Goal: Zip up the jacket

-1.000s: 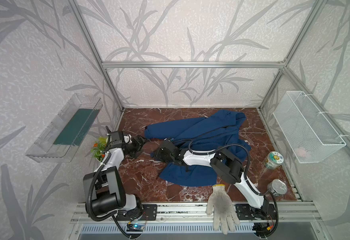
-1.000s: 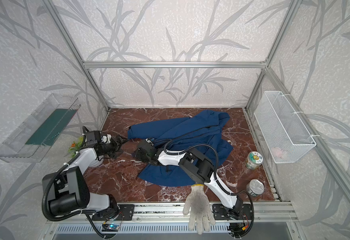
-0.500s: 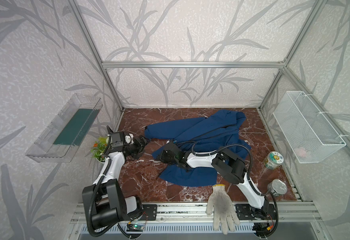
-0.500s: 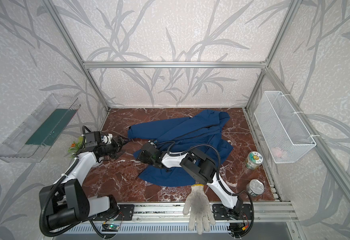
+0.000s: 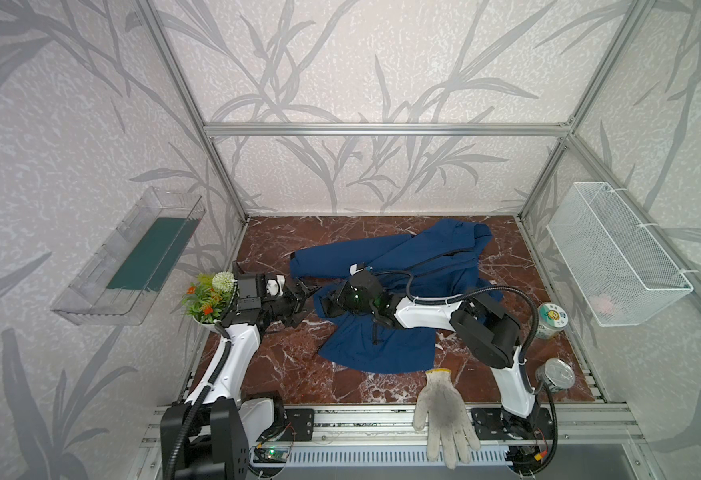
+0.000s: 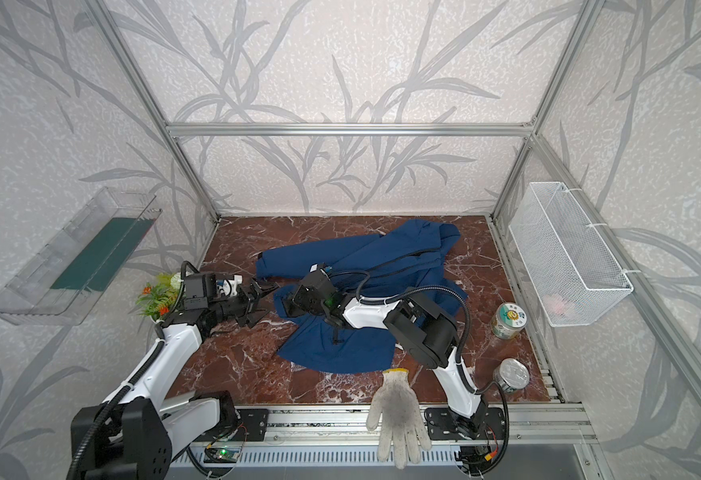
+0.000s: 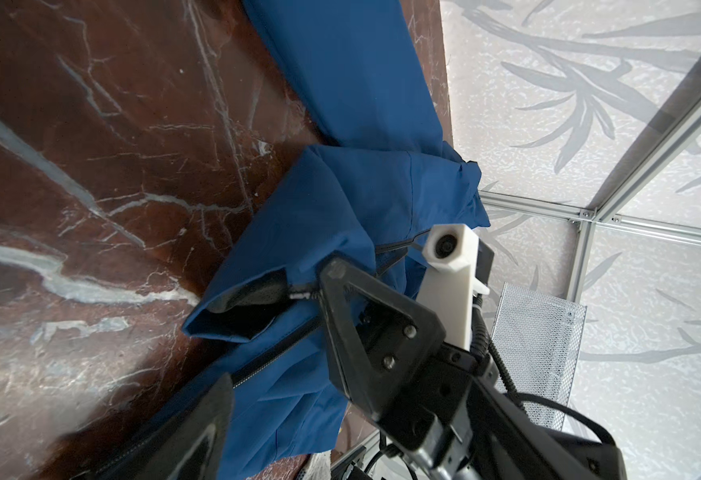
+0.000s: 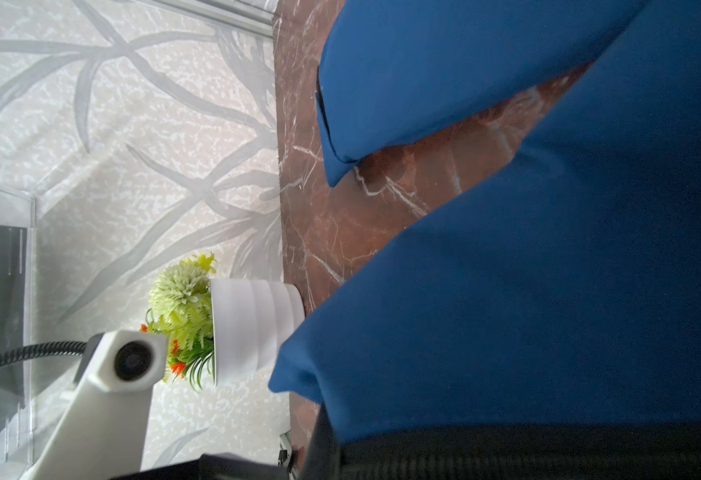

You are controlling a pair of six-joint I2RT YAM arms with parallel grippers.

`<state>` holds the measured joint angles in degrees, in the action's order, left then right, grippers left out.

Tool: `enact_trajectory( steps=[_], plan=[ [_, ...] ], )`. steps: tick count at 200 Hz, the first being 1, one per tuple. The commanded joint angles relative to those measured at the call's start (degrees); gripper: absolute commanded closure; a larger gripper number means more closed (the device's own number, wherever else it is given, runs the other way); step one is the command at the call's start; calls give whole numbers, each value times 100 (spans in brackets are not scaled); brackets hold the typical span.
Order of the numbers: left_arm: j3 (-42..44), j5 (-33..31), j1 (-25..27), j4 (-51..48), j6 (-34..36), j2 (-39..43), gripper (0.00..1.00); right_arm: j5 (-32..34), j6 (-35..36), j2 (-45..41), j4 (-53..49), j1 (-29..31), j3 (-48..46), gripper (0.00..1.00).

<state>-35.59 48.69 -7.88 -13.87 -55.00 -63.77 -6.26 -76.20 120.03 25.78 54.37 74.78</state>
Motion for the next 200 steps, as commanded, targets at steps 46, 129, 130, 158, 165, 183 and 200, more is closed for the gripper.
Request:
enact_trajectory(
  steps=[46,129,130,158,165,183,200],
  plan=[
    [227,211,97,1109,-706,-221,10,-311,-17,-528,459,13,-412,100],
    [202,185,143,1783,-943,-597,31,-516,-54,-865,534,17,-712,100],
    [202,185,140,1787,-947,-599,32,-516,-58,-866,534,19,-716,100],
    [211,181,155,1929,-1012,-680,46,-587,-78,-962,627,21,-844,100],
    [206,176,155,1924,-1004,-696,50,-595,-88,-995,653,21,-878,100],
    [226,172,170,1957,-995,-715,56,-597,-102,-1092,685,32,-986,100],
    [246,150,193,1985,-984,-712,68,-596,-99,-1163,704,33,-1065,100]
  ],
)
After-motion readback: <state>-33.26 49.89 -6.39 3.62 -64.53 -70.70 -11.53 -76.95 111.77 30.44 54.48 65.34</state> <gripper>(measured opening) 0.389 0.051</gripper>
